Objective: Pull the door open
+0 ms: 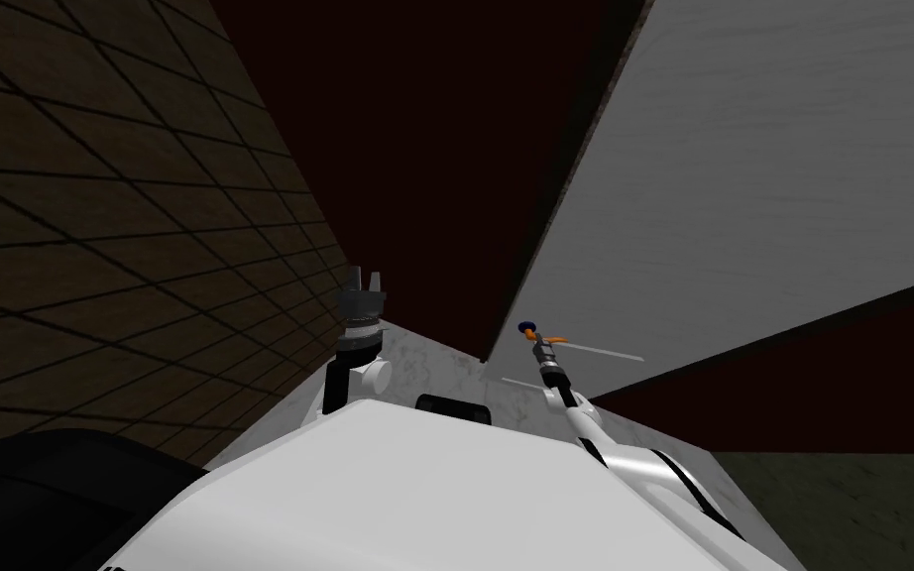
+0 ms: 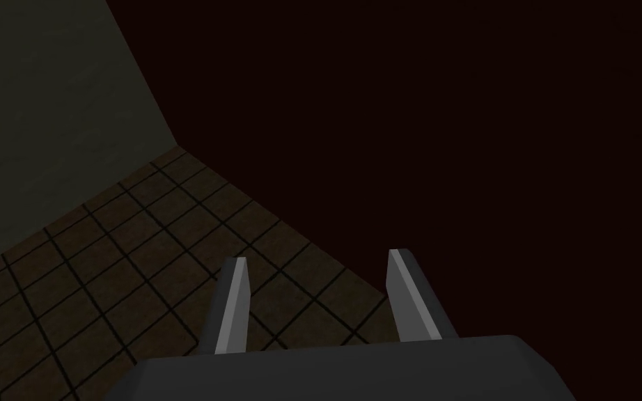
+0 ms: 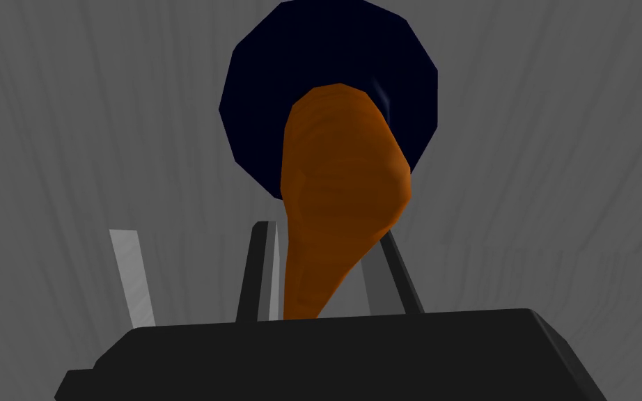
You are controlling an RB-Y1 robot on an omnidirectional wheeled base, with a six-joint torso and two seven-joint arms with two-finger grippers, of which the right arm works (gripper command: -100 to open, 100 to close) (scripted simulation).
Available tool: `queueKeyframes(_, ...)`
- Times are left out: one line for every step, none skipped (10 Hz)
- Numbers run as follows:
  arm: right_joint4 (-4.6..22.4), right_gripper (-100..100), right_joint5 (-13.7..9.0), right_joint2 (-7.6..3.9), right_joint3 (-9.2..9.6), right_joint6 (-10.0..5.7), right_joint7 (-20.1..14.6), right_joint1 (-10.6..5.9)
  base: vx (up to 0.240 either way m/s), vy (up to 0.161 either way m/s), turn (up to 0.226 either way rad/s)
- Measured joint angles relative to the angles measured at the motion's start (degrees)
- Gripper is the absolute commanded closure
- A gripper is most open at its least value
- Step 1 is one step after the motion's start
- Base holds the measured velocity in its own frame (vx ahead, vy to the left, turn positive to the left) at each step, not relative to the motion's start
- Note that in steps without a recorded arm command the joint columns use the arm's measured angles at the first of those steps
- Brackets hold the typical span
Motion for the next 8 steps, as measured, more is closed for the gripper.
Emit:
queueKeyframes(0.1,100,0.1,0.26,0.75,-0.04,-0.1,-0.18,-0.087,-0.064,0.034)
queueKeyframes(0.1,100,0.2,0.47,0.95,0.06,-0.2,-0.07,-0.128,-0.017,0.084)
queueKeyframes(0.1,100,0.0,0.20,1.25,-0.01,-0.3,0.04,-0.182,-0.041,0.110)
queueKeyframes(-1.5,100,-0.2,-0.20,1.63,0.38,-0.6,0.81,-0.161,-0.022,0.063)
queueKeyframes(-1.8,100,-0.3,-0.47,2.00,0.42,-0.7,0.97,-0.174,-0.039,0.095)
queueKeyframes(-4.4,100,-0.5,-0.88,2.42,1.23,-0.9,2.50,-0.197,-0.079,0.134)
queueKeyframes(-5.5,100,-0.7,-1.31,3.08,1.61,-1.2,3.14,-0.205,-0.108,0.102)
queueKeyframes(-5.4,100,-0.8,-1.40,3.78,1.07,-1.4,3.30,-0.224,-0.151,0.115)
